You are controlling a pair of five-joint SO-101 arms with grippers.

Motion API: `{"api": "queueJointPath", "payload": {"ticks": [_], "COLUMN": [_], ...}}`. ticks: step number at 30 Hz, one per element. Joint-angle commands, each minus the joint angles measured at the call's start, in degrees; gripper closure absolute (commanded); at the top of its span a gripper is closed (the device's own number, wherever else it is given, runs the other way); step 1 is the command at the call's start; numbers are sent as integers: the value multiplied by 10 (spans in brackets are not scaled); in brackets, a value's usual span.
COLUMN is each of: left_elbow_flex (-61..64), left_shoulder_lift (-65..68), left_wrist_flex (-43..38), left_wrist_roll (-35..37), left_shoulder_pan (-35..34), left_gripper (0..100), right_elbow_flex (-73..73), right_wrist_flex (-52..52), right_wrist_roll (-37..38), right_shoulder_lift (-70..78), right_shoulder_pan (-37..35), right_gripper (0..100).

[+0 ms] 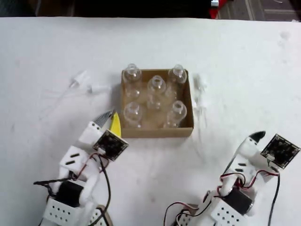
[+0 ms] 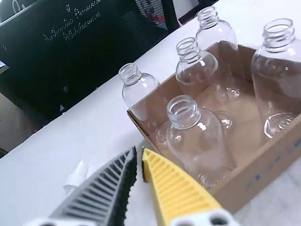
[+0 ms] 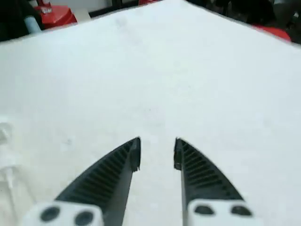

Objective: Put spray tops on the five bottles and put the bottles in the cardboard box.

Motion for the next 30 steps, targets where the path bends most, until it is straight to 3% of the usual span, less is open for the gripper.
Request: {"api": "queueJointPath", "payload": {"ticks": [1, 14, 23, 30], "left_elbow_flex": [-2, -2, -2, -2], "left_shoulder_lift": [-8, -8, -8, -8], "left_wrist_flex": [-14, -13, -13, -14], "left_wrist_roll": [-4, -5, -5, -4], "left_shoulder_pan": [-11, -11, -11, -12], "left_gripper": [976, 976, 976, 976], "right_elbow_flex": [13, 14, 14, 14], "right_wrist_flex": [-2, 205, 327, 333], "right_wrist_roll": [7, 4, 4, 4], "right_shoulder_lift": [-4, -4, -5, -5], "right_shoulder_pan": [14, 3, -88, -95], "right_gripper": [905, 904, 906, 904]}}
